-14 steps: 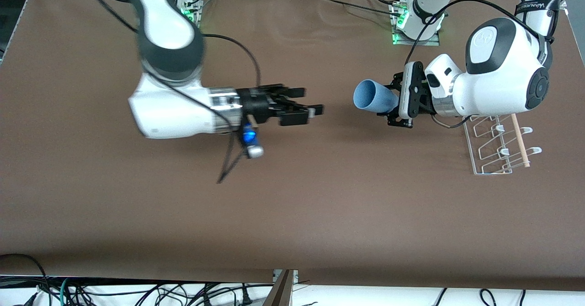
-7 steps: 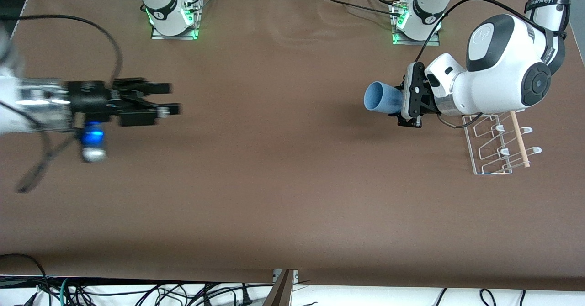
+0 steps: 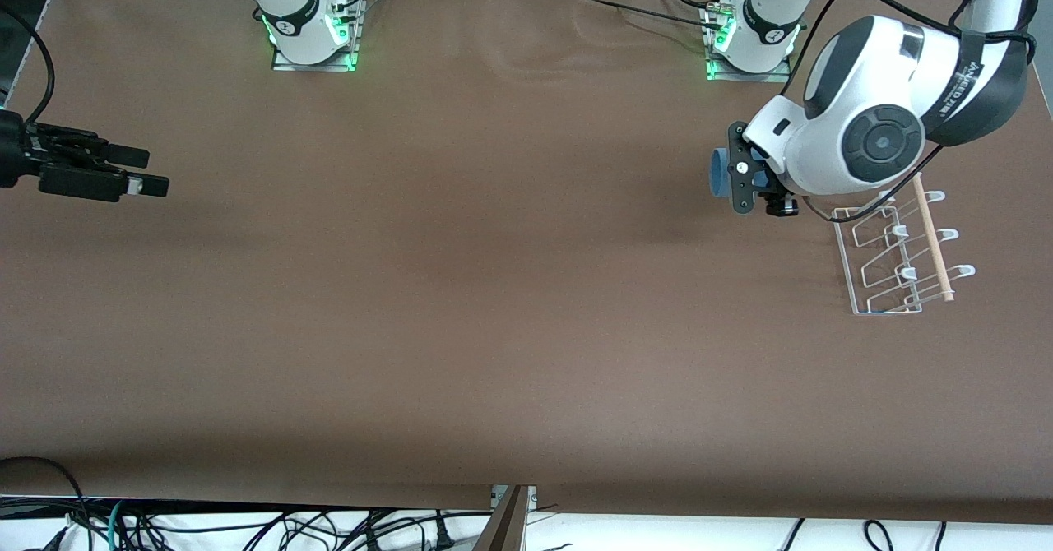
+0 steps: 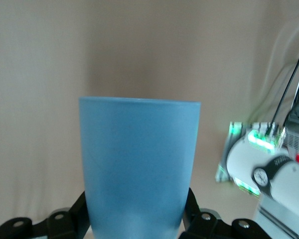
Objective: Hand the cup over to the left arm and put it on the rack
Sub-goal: 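Lift the cup with the left gripper while the right gripper withdraws, then lower the cup onto a rack hook with the left gripper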
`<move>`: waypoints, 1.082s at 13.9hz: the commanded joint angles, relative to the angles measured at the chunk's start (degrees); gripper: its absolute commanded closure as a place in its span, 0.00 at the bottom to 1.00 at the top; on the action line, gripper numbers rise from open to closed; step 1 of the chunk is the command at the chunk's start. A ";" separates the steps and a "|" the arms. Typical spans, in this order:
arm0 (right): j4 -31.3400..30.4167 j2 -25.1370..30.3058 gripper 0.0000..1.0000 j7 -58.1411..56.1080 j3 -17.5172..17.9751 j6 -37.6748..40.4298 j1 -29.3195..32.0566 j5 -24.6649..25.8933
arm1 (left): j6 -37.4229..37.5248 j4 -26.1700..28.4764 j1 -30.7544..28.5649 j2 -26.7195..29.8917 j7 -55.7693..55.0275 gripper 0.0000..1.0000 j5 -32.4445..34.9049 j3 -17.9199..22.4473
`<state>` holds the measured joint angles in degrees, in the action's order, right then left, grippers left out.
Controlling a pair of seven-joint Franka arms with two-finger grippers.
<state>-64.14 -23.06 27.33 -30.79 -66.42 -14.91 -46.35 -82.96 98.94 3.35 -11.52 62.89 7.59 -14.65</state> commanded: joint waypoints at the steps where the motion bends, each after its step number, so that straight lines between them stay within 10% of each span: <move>1: 1.48 -0.58 0.02 -4.55 0.11 0.15 -0.47 4.77 | 5.16 -0.51 1.74 -0.35 -6.36 1.00 11.25 -0.12; 3: 0.43 0.38 0.02 -5.18 2.55 -1.07 -0.74 8.89 | 9.37 0.02 2.45 -1.31 -9.53 1.00 19.18 -0.29; 7: -19.56 13.98 0.01 -5.09 18.28 -15.45 -0.47 33.03 | 13.53 1.95 2.54 -3.60 -14.90 1.00 33.07 -0.29; 15: -43.06 22.79 0.01 -14.48 26.29 -32.44 4.62 45.19 | 12.31 19.52 2.45 -2.81 -31.41 1.00 52.77 -1.09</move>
<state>-101.07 -3.43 15.72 -7.96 -94.75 -12.97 -4.76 -69.46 114.01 5.40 -16.22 35.70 56.08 -15.28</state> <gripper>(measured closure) 0.013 0.269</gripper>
